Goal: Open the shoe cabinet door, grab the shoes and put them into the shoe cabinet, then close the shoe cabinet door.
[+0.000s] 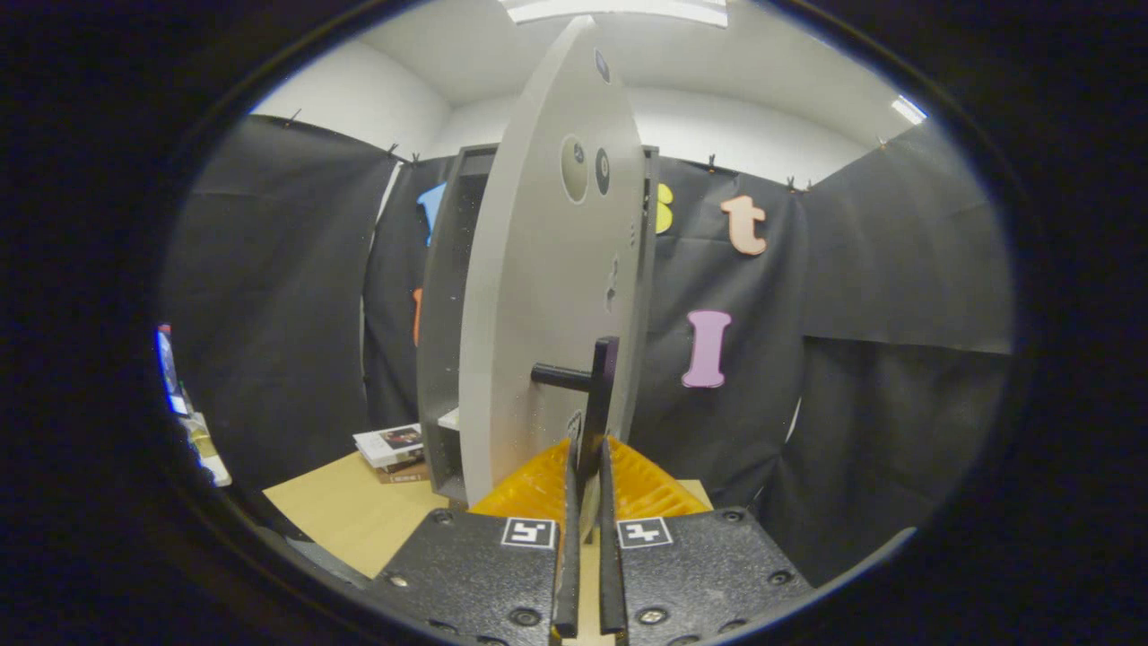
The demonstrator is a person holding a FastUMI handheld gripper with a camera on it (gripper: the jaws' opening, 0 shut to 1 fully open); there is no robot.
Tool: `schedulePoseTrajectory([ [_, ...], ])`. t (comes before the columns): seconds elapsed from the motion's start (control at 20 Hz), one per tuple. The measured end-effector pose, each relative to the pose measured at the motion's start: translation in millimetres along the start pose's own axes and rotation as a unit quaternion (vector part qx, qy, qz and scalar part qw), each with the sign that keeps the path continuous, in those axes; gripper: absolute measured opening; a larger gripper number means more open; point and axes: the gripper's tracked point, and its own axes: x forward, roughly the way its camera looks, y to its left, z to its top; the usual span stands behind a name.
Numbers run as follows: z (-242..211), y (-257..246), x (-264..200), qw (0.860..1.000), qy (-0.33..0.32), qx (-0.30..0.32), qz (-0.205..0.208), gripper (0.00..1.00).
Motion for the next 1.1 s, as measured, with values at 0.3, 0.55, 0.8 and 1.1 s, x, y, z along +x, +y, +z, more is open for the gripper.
schedulePoseTrajectory([
  [0.3,-3,-38,-10,0.999,-0.007,0.050,-0.015,0.04],
  [0.55,-8,-51,-12,0.998,-0.025,0.062,-0.007,0.04],
  [0.8,3,-79,-35,0.995,-0.073,0.050,-0.040,0.53],
  [1.1,-24,-61,-78,0.992,-0.069,0.082,-0.061,0.97],
])
